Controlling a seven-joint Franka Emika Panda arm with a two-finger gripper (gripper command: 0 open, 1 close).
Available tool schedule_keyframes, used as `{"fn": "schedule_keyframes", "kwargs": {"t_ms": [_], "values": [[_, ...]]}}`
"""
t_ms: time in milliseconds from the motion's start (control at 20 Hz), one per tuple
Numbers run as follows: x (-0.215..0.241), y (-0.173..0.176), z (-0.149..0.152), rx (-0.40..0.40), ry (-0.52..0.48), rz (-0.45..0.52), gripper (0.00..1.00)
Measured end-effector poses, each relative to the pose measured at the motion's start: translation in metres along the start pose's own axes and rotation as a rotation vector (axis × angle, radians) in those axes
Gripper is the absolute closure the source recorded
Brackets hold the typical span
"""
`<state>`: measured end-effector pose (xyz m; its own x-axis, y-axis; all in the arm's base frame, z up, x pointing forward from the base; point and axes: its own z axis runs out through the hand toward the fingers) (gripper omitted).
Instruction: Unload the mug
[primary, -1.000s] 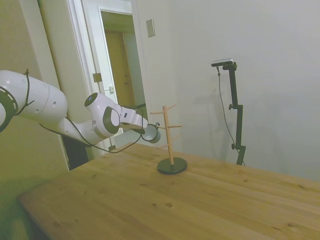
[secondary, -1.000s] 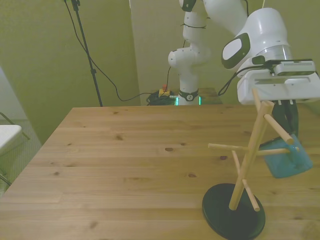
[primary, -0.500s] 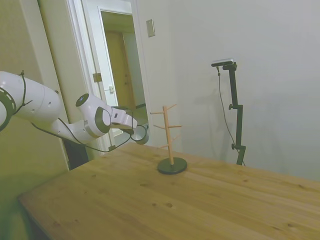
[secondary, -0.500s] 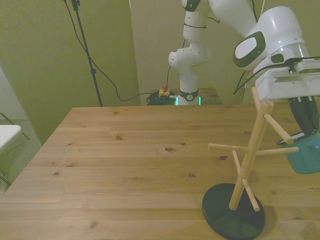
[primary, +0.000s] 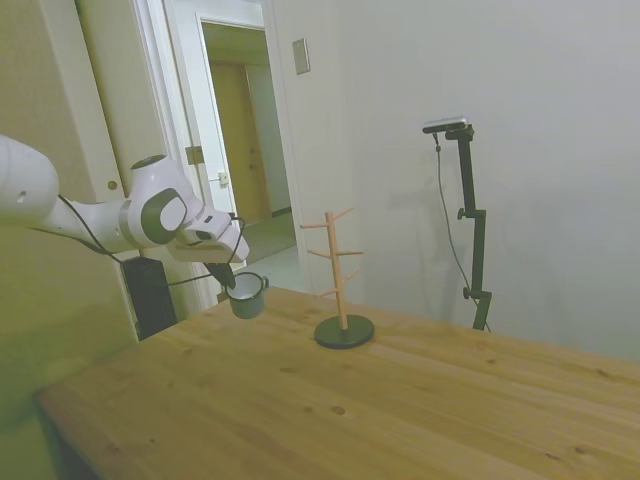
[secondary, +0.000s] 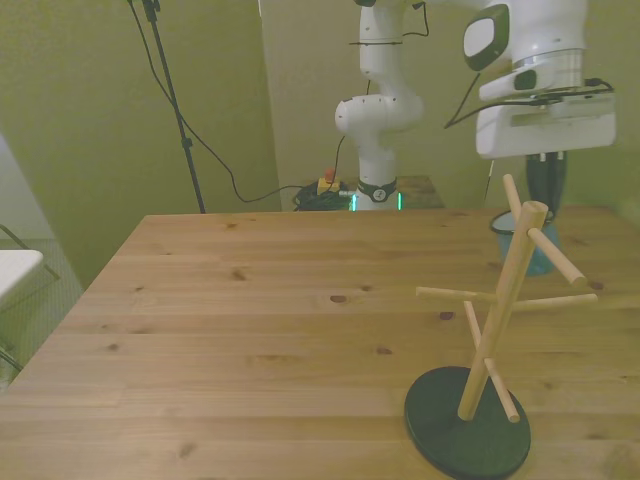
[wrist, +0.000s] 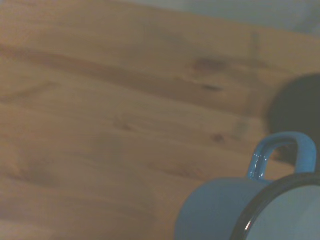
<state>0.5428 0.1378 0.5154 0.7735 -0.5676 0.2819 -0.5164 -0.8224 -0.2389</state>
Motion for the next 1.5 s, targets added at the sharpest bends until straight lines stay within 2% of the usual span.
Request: {"fn": "schedule_keyframes", "kwargs": {"t_ms": [250,550,700,1000,1400,1450,1500], "values": [[0.016,0.046,0.012,-0.134,-0.096,0.026,1.0],[0.029,0.09,0.062,-0.281,-0.075,0.031,1.0],[0.04,0.101,0.077,-0.306,-0.036,0.051,1.0],[0.046,0.112,0.1,-0.328,-0.042,0.079,1.0],[0.055,0.117,0.11,-0.348,-0.037,0.091,1.0],[0.056,0.117,0.111,-0.347,-0.036,0.092,0.0],[0.058,0.116,0.111,-0.347,-0.035,0.093,0.0]]}}
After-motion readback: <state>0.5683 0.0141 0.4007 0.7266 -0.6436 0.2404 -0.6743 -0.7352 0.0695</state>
